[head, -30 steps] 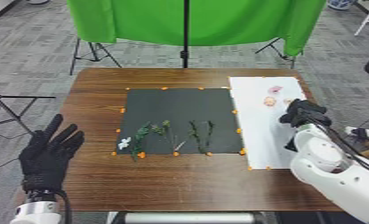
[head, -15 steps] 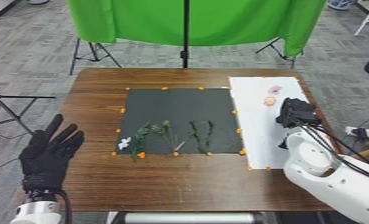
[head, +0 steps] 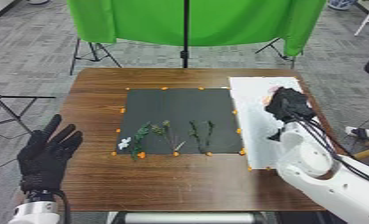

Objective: Arrange flowers

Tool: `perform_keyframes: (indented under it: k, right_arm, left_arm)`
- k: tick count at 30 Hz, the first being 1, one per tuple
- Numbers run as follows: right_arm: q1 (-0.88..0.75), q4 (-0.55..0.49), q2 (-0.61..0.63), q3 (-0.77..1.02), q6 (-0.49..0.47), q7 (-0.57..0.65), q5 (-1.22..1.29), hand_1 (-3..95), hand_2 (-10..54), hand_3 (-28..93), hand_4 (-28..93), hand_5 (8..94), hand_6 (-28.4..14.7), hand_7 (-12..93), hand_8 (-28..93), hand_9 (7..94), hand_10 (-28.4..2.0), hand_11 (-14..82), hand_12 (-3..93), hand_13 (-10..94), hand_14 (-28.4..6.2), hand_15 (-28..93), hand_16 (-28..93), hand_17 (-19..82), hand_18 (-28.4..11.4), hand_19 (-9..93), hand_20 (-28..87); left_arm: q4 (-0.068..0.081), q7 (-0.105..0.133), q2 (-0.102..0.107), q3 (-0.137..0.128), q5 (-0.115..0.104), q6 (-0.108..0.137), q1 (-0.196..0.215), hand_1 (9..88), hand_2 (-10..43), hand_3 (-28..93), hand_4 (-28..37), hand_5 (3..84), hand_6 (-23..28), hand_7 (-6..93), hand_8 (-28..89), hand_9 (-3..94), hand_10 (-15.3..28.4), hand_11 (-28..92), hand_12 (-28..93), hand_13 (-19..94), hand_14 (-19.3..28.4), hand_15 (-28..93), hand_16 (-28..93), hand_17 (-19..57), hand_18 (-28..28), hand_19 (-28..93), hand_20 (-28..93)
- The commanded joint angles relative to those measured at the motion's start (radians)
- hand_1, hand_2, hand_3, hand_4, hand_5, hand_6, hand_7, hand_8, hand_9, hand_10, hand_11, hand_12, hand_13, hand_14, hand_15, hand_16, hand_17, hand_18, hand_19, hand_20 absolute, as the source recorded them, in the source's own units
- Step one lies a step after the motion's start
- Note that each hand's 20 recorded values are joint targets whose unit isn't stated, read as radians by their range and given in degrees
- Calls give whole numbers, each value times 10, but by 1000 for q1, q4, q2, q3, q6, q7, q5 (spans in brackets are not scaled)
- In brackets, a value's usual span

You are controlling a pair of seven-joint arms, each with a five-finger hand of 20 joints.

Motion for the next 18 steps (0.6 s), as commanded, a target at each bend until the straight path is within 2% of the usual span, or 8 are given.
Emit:
perform_keyframes:
  k: [1,3,9,12,13,15,16,18]
  right_arm:
    - [209,32,-273,-104,-19,-140,48,590,-95,618,-283,901,26,150,22,937,-52,224,331,807,-34,623,244,287,-201,867,488]
    - [248,79,-379,-137,-39,-192,53,588,-95,623,-283,901,25,149,24,937,-52,228,333,806,-34,625,245,287,-201,867,488]
    - [301,259,-660,-186,-136,-320,54,550,-95,682,-283,891,24,153,32,937,-51,220,356,798,-34,637,252,280,-200,867,494]
    - [329,333,-731,-220,-153,-335,27,539,-95,697,-283,885,25,154,32,937,-51,216,368,793,-34,643,255,277,-201,866,497]
    - [331,346,-751,-215,-184,-327,32,537,-95,700,-283,882,25,155,32,936,-51,214,372,791,-33,644,255,277,-200,866,498]
    - [361,355,-750,-254,-194,-316,67,534,-95,703,-283,877,25,157,31,931,-50,215,380,780,-33,653,259,271,-199,865,501]
    - [371,364,-753,-272,-203,-303,53,532,-95,705,-283,874,26,157,29,930,-51,215,383,775,-34,657,260,266,-198,863,502]
    - [383,379,-760,-298,-210,-294,69,530,-95,701,-283,864,28,162,23,924,-54,221,383,766,-36,666,257,261,-197,857,509]
  left_arm:
    - [-20,-1,7,-13,-1,24,29,158,96,773,-283,350,77,82,-83,327,200,225,110,207,280,554,-103,-87,284,553,132]
    - [-23,3,12,-14,-2,26,28,158,97,772,-283,350,77,82,-83,326,200,224,110,206,279,555,-103,-87,284,552,134]
    - [-23,-18,24,-12,8,25,-3,159,98,770,-283,347,77,75,-82,322,196,212,108,204,279,547,-103,-86,284,550,137]
    - [-13,-22,47,-3,13,20,-39,160,100,768,-283,344,76,64,-78,320,195,197,111,204,277,538,-103,-86,284,548,140]
    - [-9,-4,78,7,0,26,-49,160,100,767,-283,343,76,60,-76,318,194,192,112,204,277,535,-102,-86,284,548,141]
    - [1,-3,107,18,-1,10,-82,160,101,767,-283,341,75,48,-71,316,191,175,114,203,275,525,-100,-86,284,546,142]
    - [1,1,113,24,3,10,-91,161,102,765,-283,339,75,43,-69,314,189,165,115,204,274,518,-99,-86,284,545,143]
    - [0,-12,102,23,16,-3,-96,161,102,764,-283,338,75,34,-62,314,186,143,123,204,272,503,-91,-86,284,542,145]
